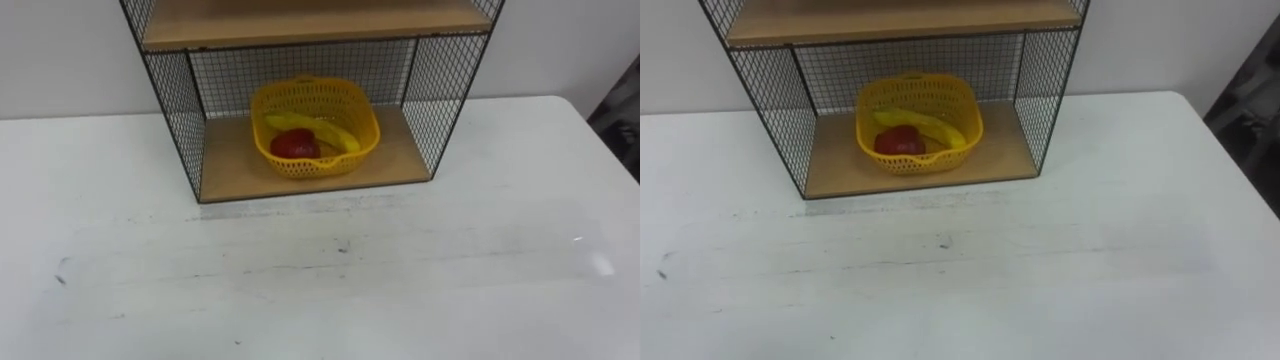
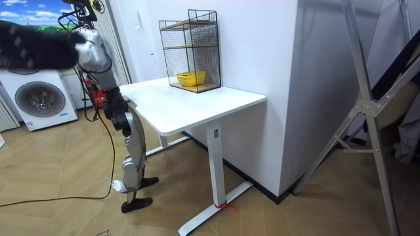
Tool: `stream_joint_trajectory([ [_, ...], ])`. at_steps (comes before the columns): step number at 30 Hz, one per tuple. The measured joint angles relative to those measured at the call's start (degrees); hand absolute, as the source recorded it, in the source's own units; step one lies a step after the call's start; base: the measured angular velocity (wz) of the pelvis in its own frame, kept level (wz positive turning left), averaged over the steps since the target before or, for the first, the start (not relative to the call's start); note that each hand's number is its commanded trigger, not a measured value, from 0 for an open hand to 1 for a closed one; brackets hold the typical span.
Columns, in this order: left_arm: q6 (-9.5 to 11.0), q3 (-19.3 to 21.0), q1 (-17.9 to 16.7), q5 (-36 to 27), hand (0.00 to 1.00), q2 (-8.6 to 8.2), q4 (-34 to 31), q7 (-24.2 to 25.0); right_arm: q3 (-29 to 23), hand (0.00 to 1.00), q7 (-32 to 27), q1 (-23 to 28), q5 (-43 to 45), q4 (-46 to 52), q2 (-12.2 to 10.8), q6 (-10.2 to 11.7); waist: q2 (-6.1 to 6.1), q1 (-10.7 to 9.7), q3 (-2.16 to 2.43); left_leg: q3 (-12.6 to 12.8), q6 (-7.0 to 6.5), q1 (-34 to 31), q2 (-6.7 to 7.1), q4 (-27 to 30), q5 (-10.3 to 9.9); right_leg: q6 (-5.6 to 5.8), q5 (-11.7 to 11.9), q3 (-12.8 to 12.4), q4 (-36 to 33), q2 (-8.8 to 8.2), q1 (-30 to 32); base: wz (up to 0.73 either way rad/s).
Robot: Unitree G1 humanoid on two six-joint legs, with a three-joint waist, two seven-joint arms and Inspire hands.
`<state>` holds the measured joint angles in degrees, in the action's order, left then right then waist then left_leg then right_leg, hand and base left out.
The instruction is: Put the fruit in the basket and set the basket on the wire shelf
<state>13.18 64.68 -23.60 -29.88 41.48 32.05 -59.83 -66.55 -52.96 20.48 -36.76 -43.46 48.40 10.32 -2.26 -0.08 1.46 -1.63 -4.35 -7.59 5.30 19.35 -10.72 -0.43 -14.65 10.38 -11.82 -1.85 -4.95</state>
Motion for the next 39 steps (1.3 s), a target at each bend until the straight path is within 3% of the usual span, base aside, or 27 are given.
stream_joint_trajectory([
  [4, -0.50, -0.42, -1.10, -1.77, 0.00, -3.93, 10.19, 3.41, -0.05, 0.00, 2.89, 2.56, -3.83, -11.11, -2.00, -0.39, 0.15, 0.32, 0.04, 0.63, 0.11, 0.85, -0.22, -0.64, -0.13, -0.03, -0.05, -0.75, 0.20, 0.01, -0.57, -0.11],
  [6, -0.71, -0.60, -1.78, -4.00, 0.00, -7.42, 16.53, 6.31, 0.07, 0.00, 3.99, 4.81, -5.28, -17.85, -4.82, -0.45, 0.21, 0.37, 0.01, 0.60, 0.25, 1.19, -0.56, -0.44, -0.36, -0.08, -0.22, -1.07, 0.37, 0.07, -0.85, 0.00],
  [7, -0.77, -0.75, -1.82, -4.35, 0.00, -8.38, 17.86, 7.02, 0.05, 0.00, 4.31, 5.29, -5.68, -18.94, -5.93, -0.45, 0.22, 0.39, 0.00, 0.60, 0.29, 1.23, -0.58, -0.38, -0.40, -0.08, -0.22, -1.10, 0.46, 0.12, -0.94, -0.04],
  [9, -0.74, -2.42, -1.95, -5.60, 0.00, -13.01, 22.39, 9.57, 1.63, 0.00, 5.56, 6.16, -5.89, -21.21, -11.82, -0.31, 0.33, 0.69, -0.05, 1.09, 0.38, 1.43, -0.85, -0.42, -0.49, -0.24, -0.06, -2.06, 0.96, 0.44, -1.18, -0.10],
  [10, -0.74, -3.25, -1.97, -6.80, 0.00, -13.95, 23.63, 10.38, 2.42, 0.00, 6.08, 6.21, -5.95, -21.94, -13.36, -0.31, 0.33, 0.66, -0.05, 1.04, 0.39, 1.41, -0.95, -0.41, -0.51, -0.25, -0.06, -2.03, 0.95, 0.45, -1.20, -0.07],
  [12, -0.72, -6.75, -1.92, -10.13, 0.00, -18.13, 28.38, 13.54, 5.59, 0.00, 7.80, 6.14, -5.96, -25.63, -19.41, -0.34, 0.35, 0.64, -0.07, 1.18, 0.66, 1.98, -1.13, -0.42, -0.97, -0.24, -0.08, -2.19, 1.01, 0.33, -1.64, -0.02],
  [13, -0.72, -7.31, -1.88, -10.56, 0.00, -19.31, 29.51, 14.46, 6.40, 0.00, 8.13, 6.08, -6.01, -25.89, -21.15, -0.35, 0.43, 0.76, -0.11, 1.34, 0.67, 2.15, -1.23, -0.40, -1.09, -0.24, -0.08, -2.38, 1.03, 0.27, -1.78, -0.11],
  [15, -0.82, -11.91, -1.77, -10.38, 0.00, -24.37, 32.65, 18.27, 11.94, 0.00, 10.18, 5.33, -5.46, -28.21, -27.66, -0.43, 0.52, 0.37, -0.11, 1.61, 0.79, 2.33, -1.51, 0.06, -1.50, -0.28, -0.12, -2.65, 1.00, 0.25, -2.32, -0.09],
  [17, -1.58, -16.26, -1.34, -8.21, 0.00, -27.93, 34.60, 22.06, 15.54, 0.00, 12.42, 3.46, -5.33, -30.86, -31.25, -0.65, 0.61, 0.21, -0.11, 2.19, 0.82, 2.74, -1.71, -0.06, -1.50, -0.34, -0.07, -3.11, 0.95, 0.28, -2.54, -0.10],
  [18, -2.43, -18.07, -0.36, -6.15, 0.00, -29.45, 36.45, 24.72, 16.70, 0.00, 14.33, 2.22, -5.28, -32.14, -33.28, -1.75, 0.61, -0.30, -0.12, 2.18, 0.83, 2.82, -1.73, -0.01, -1.51, -0.35, -0.07, -3.06, 0.87, 0.28, -2.66, -0.06],
  [20, -3.91, -22.87, 0.10, -0.41, 0.00, -31.36, 38.72, 28.78, 19.90, 0.00, 16.98, 0.32, -4.86, -33.43, -35.60, -3.16, 0.62, -1.12, -0.12, 2.27, 0.82, 2.90, -1.74, 0.06, -1.51, -0.34, -0.06, -3.10, 0.88, 0.25, -2.83, -0.02],
  [22, -6.12, -28.08, 1.03, 6.97, 0.00, -32.66, 40.03, 33.38, 24.61, 0.00, 20.70, -2.19, -2.28, -35.36, -36.55, -5.70, 0.59, -1.64, -0.17, 2.62, 0.77, 3.74, -1.69, -0.13, -1.55, -0.31, -0.05, -3.35, 0.90, 0.10, -3.39, -0.08],
  [26, -8.58, -35.63, 2.29, 16.26, 0.00, -32.79, 38.93, 39.56, 34.15, 0.00, 26.88, -4.14, 4.51, -34.84, -36.38, -7.61, 0.54, -1.47, -0.30, 3.08, 0.40, 5.04, -1.58, -0.65, -1.45, -0.25, -0.03, -3.86, 1.14, -0.03, -4.42, -0.06],
  [27, -9.57, -37.32, 3.61, 19.57, 0.00, -32.74, 38.22, 41.04, 36.63, 0.00, 28.90, -5.07, 8.17, -34.72, -36.38, -8.24, 0.57, -1.67, -0.61, 2.94, 0.38, 5.22, -1.53, -0.64, -1.45, -0.26, -0.03, -3.72, 1.12, -0.03, -4.59, 0.03],
  [29, -10.98, -40.71, 5.18, 23.64, 0.00, -32.68, 36.50, 42.86, 39.74, 0.00, 31.86, -6.59, 11.99, -34.43, -36.37, -9.32, 0.62, -1.63, -0.80, 2.90, 0.39, 5.42, -1.53, -0.67, -1.44, -0.26, -0.03, -3.60, 1.17, -0.01, -4.70, 0.03],
  [31, -11.60, -44.80, 7.01, 26.02, 0.00, -32.51, 35.11, 44.80, 43.66, 0.00, 35.54, -8.15, 15.44, -33.62, -36.37, -10.62, 0.67, -1.64, -1.04, 3.00, 0.40, 6.18, -1.49, -1.04, -1.43, -0.31, -0.06, -3.82, 1.23, 0.00, -5.12, -0.05],
  [34, -11.87, -47.75, 8.23, 28.48, 0.00, -32.44, 34.43, 46.51, 47.27, 0.00, 37.82, -8.37, 18.10, -32.50, -36.51, -11.25, 0.70, -1.60, -1.24, 3.02, 0.41, 6.26, -1.45, -1.22, -1.43, -0.33, -0.07, -3.78, 1.50, 0.16, -5.15, -0.01],
  [36, -13.51, -50.28, 8.39, 31.79, 0.00, -32.33, 34.08, 47.09, 49.64, 0.00, 39.02, -9.37, 22.25, -32.14, -36.51, -11.80, 0.85, -1.61, -2.29, 3.06, 0.41, 6.21, -1.41, -1.32, -1.43, -0.33, -0.07, -3.78, 1.57, 0.29, -4.99, 0.00],
  [38, -14.27, -51.53, 8.31, 33.93, 0.00, -32.21, 33.45, 47.33, 51.23, 0.00, 40.02, -10.04, 25.00, -31.98, -36.49, -12.07, 0.89, -1.55, -2.76, 3.08, 0.43, 6.09, -1.36, -1.56, -1.40, -0.33, -0.06, -3.83, 1.99, 0.30, -4.96, 0.00],
  [39, -14.76, -51.92, 8.20, 35.31, 0.00, -32.05, 33.41, 47.56, 52.25, 0.00, 40.74, -10.28, 26.61, -31.89, -36.49, -12.62, 0.89, -1.48, -2.76, 3.09, 0.43, 6.11, -1.34, -1.71, -1.40, -0.33, -0.07, -3.81, 2.00, 0.29, -4.95, 0.00],
])
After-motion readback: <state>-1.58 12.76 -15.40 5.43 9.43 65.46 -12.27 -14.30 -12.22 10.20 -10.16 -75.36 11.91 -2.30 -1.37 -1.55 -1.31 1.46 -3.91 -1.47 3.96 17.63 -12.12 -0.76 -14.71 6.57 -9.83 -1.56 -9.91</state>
